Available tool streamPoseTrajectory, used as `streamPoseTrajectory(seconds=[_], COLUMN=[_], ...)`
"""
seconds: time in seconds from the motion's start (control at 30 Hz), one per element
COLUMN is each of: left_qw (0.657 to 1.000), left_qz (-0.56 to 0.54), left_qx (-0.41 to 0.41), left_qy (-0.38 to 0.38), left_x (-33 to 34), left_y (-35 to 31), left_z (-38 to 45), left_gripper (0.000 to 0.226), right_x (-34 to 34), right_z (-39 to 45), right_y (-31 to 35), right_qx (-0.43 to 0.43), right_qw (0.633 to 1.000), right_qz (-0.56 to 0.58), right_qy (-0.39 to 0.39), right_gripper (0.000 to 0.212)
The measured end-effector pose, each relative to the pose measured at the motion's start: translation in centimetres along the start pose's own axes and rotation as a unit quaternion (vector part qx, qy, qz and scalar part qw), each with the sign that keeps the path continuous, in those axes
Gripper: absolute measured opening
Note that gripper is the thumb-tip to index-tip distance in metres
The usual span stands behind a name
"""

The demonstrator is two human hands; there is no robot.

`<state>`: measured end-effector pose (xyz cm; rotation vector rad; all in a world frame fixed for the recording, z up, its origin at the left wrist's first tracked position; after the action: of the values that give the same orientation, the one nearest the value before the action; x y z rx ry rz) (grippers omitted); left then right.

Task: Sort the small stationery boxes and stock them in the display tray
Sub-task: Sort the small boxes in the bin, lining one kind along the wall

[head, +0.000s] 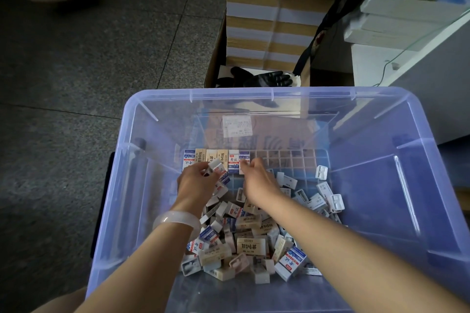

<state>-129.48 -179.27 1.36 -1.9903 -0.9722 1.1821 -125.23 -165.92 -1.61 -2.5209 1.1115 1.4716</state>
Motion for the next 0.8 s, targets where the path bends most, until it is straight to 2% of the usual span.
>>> streamPoseTrajectory(seconds=[0.07,0.13,0.17,0.23,0.3,0.33,0.43,0.5,0.6,0.67,0.73,0.77,0.8], left_qw=[1.000,1.000,1.000,1.000,0.999,0.999,0.998,0.997,0.995,0.995,0.995,0.994,0.995], left_qz=[-0.006,-0.006,-0.004,0.009,0.019,0.022,0.024,0.029,0.040,0.030,0.010,0.008,0.010], left_qx=[0.003,0.006,0.008,0.012,0.020,0.024,0.030,0.027,0.016,0.000,-0.016,-0.022,-0.024], left_qy=[0.006,0.016,0.020,0.022,0.025,0.030,0.055,0.073,0.094,0.100,0.102,0.102,0.099], left_x=[0.0,0.1,0.2,0.2,0.3,0.3,0.4,0.5,0.7,0.8,1.0,1.1,1.1], left_y=[0.0,-0.1,-0.1,-0.3,-0.4,-0.6,-0.8,-0.8,-0.7,-0.6,-0.4,-0.3,-0.3], left_z=[0.0,-0.1,-0.1,-0.2,-0.4,-0.6,-1.0,-1.2,-1.3,-1.3,-1.3,-1.2,-1.0], left_gripper=[0.029,0.028,0.028,0.028,0.027,0.026,0.023,0.022,0.026,0.029,0.033,0.032,0.027], right_x=[-0.1,-0.9,-1.7,-3.1,-3.5,-3.2,-2.5,-3.1,-4.9,-4.9,-4.1,-3.7,-3.2], right_z=[0.3,0.3,0.2,0.0,-0.5,-0.6,-0.6,-0.4,0.0,0.9,1.6,1.9,2.1], right_y=[0.0,-0.6,-1.0,-2.1,-3.0,-3.4,-4.1,-4.3,-4.2,-4.2,-3.6,-3.3,-3.2], right_qx=[0.007,0.000,0.001,0.021,0.019,0.009,-0.015,-0.019,0.034,0.146,0.270,0.307,0.324], right_qw=[1.000,0.999,1.000,0.996,0.984,0.981,0.988,0.996,0.994,0.956,0.861,0.805,0.768], right_qz=[0.015,0.021,-0.003,-0.084,-0.179,-0.192,-0.144,-0.064,0.100,0.249,0.431,0.508,0.552], right_qy=[0.022,0.027,0.015,0.003,0.014,0.025,0.056,0.057,-0.032,-0.051,-0.021,-0.007,0.001], right_gripper=[0.032,0.047,0.051,0.041,0.037,0.037,0.042,0.043,0.027,0.024,0.026,0.023,0.017])
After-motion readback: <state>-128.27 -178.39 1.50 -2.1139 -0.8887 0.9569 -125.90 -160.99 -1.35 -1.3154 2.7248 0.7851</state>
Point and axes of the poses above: each hand's wrist, its own z-axis towards the middle knuckle, its own x-axis out of the palm, y = z × x, the point moved 1 cm from there along z, towards the middle knuckle, and after that the axes turned 12 degrees about x, right-handed, at the moved point
